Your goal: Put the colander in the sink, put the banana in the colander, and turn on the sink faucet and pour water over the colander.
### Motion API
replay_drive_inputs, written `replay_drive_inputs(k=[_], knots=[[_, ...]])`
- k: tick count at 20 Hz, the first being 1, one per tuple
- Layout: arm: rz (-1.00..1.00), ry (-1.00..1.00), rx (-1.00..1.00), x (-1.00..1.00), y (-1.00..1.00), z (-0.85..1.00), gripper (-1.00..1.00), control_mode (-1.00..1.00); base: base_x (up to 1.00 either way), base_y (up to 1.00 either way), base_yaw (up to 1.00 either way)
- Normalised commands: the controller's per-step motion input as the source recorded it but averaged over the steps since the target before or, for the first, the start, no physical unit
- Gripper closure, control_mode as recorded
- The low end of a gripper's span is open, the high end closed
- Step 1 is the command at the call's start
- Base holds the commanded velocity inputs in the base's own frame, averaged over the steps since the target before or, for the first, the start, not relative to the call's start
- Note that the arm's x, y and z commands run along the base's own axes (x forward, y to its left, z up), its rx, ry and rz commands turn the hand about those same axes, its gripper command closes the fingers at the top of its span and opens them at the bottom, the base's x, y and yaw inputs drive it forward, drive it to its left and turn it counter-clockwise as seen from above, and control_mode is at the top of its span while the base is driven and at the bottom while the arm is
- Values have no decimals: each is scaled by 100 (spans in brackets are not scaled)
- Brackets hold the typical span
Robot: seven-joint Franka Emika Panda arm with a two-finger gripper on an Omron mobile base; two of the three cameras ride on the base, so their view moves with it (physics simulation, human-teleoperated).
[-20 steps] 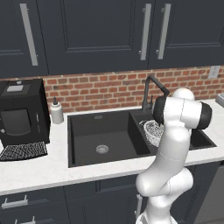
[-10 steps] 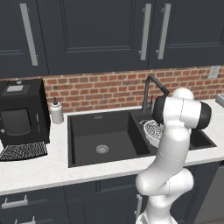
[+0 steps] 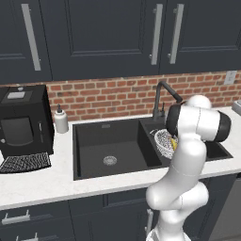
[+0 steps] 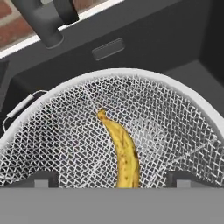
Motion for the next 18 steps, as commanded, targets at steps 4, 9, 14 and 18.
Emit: replay_drive_inputs(k=[4,9,14,18], knots=[[17,0,-3,-3,-7,46,-100,-100,0,0,0],[32,-1,-3,-29,-14,35,-100,-100,0,0,0],[43,-14,-3,-37,-13,28,-100,-100,0,0,0],[41,-24,0,-13,-11,44,-100,-100,0,0,0]])
